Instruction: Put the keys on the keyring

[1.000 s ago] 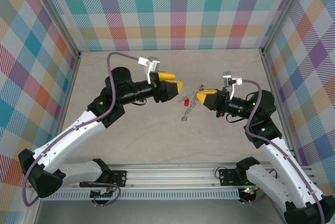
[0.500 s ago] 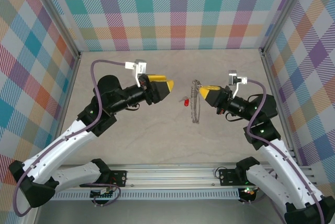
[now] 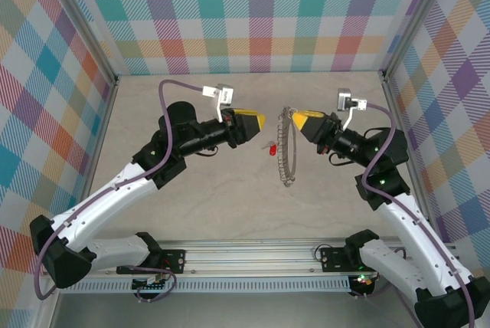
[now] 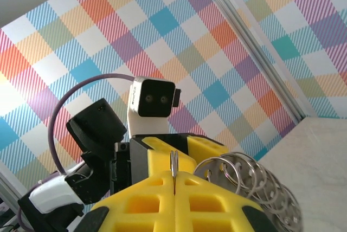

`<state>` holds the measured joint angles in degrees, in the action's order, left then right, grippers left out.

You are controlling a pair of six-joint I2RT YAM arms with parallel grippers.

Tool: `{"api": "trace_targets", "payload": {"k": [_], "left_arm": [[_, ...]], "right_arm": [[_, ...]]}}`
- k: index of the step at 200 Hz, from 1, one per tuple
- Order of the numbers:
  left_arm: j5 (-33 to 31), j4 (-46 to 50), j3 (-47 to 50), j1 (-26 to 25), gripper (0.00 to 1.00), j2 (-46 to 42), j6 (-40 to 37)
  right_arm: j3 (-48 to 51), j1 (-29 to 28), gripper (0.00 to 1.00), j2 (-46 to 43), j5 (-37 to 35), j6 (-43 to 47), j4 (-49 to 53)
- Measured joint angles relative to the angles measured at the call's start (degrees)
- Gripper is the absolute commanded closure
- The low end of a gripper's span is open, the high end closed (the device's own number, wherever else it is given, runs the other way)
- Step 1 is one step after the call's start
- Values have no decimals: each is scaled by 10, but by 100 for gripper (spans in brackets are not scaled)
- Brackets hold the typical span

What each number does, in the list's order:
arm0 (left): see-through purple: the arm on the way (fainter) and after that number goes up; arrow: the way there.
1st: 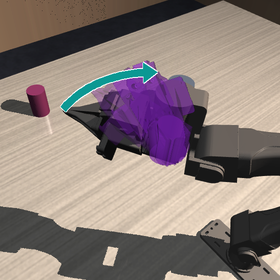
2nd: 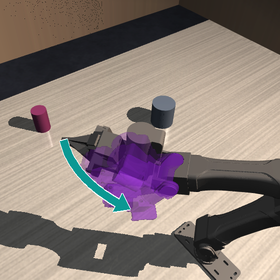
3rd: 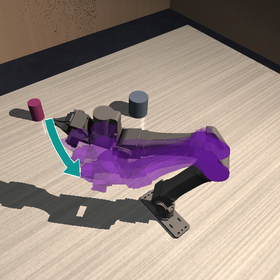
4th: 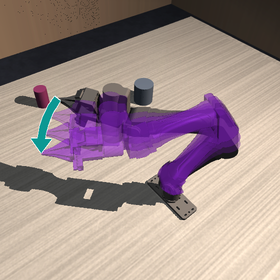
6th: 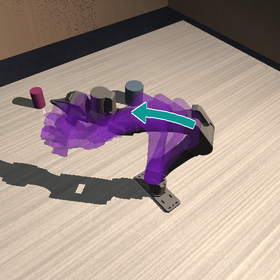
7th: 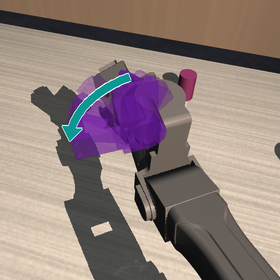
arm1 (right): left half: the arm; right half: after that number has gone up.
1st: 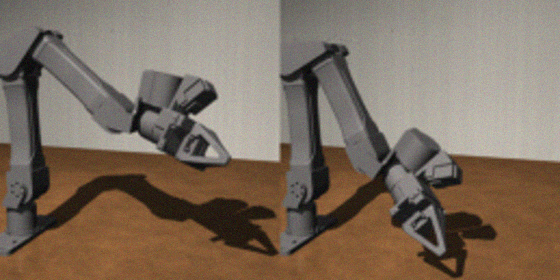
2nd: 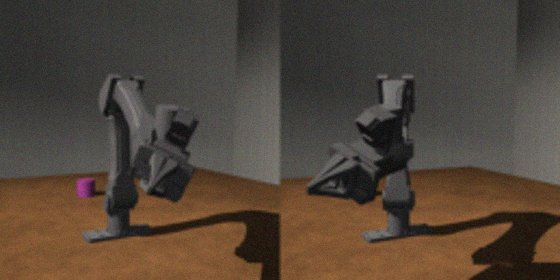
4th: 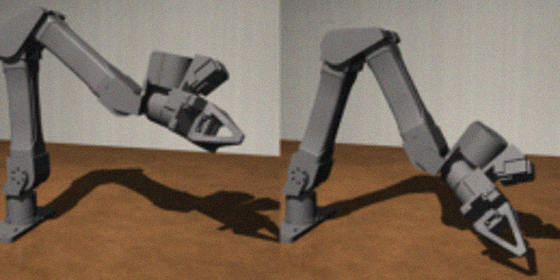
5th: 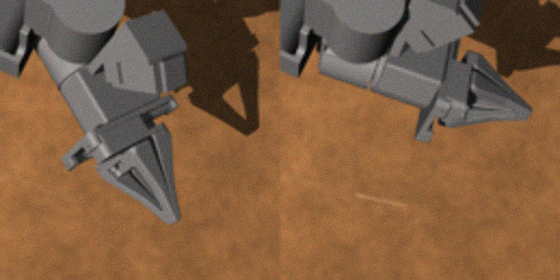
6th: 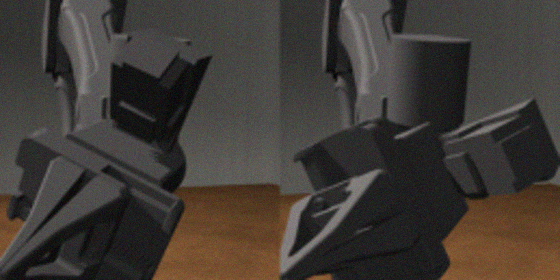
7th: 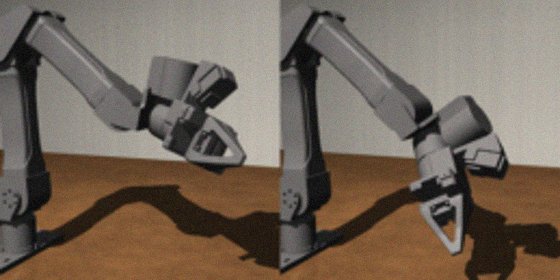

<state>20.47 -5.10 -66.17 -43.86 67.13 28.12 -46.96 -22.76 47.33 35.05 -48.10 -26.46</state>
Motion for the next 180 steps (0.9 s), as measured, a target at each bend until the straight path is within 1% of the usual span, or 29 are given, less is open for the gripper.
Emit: {"api": "trace_targets", "payload": {"k": [29, 91, 121, 180], "left_arm": [[2, -17, -24, 0, 68, 4, -8], [38, -40, -87, 0, 69, 49, -22], [47, -39, -97, 2, 71, 70, -24], [75, -60, -106, 27, 72, 90, -10]], "right_arm": [[-14, 0, 100, 28, -3, -8, -11], [-16, 0, 100, 88, -16, -12, -33], [-22, 0, 100, 101, -16, -13, -40], [-41, 0, 100, 112, -15, -12, -74]]}}
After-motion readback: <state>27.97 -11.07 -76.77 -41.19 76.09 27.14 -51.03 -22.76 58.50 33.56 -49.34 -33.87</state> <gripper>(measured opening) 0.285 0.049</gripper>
